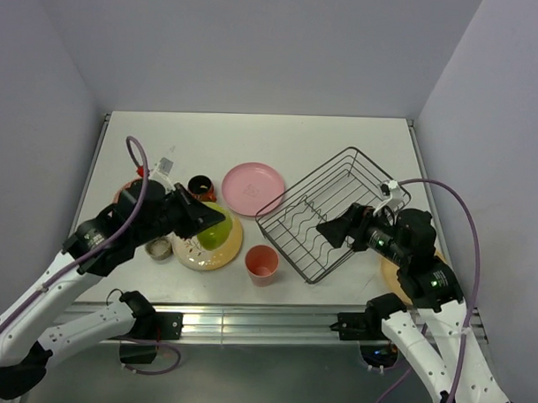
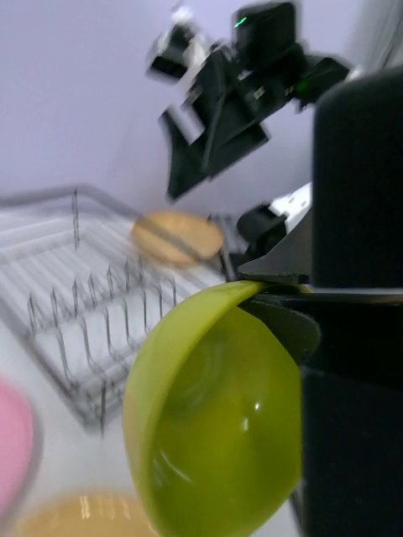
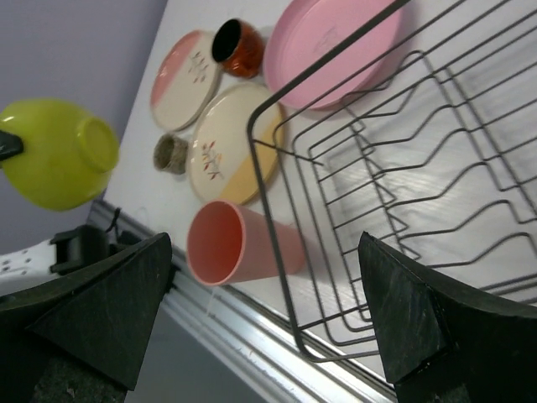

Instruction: Load the mixed dishes into the dish rack

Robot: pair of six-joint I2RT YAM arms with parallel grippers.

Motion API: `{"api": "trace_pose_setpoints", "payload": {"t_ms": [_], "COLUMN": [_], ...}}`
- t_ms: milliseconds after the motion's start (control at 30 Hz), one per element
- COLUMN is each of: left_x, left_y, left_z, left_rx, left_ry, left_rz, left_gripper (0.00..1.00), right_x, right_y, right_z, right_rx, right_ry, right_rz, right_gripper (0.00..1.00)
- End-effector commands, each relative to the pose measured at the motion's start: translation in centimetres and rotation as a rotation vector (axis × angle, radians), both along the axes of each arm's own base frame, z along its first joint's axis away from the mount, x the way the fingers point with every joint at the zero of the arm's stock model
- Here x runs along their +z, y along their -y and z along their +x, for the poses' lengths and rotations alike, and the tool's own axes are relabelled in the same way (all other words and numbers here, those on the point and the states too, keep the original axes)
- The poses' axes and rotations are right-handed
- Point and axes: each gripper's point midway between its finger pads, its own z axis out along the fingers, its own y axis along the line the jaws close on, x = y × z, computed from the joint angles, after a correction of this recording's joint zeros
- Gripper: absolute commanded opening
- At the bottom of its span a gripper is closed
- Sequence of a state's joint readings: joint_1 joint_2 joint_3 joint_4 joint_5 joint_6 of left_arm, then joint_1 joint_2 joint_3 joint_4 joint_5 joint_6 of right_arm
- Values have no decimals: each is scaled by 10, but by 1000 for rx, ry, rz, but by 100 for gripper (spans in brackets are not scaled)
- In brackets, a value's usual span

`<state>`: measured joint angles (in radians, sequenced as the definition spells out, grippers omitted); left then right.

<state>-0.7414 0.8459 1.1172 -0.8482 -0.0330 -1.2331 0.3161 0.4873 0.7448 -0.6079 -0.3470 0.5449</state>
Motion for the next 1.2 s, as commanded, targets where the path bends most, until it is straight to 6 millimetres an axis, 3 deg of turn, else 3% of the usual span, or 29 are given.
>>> {"api": "trace_pose_setpoints", "payload": {"t_ms": [0,67,133,167,267,300,467,633,700,800,900,1167], "left_x": [66,98,116,131,143,161,180,195,194,198,205,219], "left_y": [58,73,80,80,76,67,50,31,33,25,31,35], "left_z": [-5,-11,-33,-40,-61,-74,-102,-125,-121,-120,-110,-108], "left_rx": [-291,-385,-513,-554,-654,-682,-757,-803,-810,-813,-828,-854], "left_ry": [326,516,590,692,785,884,1067,1230,1203,1211,1185,1210], "left_rz": [-319,-486,-612,-684,-791,-857,-959,-1071,-1117,-1230,-1276,-1289], "left_gripper": [0,0,0,0,0,0,0,0,0,0,0,0], "right_x": [38,47,58,59,66,67,80,107,119,158,176,182], "right_y": [-23,-33,-40,-45,-52,-54,-59,-66,-68,-72,-75,-78], "right_z": [-5,-11,-14,-17,-21,-22,-20,-17,-20,-26,-25,-21], "right_rx": [139,206,257,294,352,361,370,380,412,475,513,528], "right_ry": [84,80,96,79,81,78,71,67,80,179,165,165], "right_rz": [93,139,171,186,214,223,289,403,452,555,617,629], "right_gripper": [100,100,100,100,100,100,100,100,100,100,100,100]}}
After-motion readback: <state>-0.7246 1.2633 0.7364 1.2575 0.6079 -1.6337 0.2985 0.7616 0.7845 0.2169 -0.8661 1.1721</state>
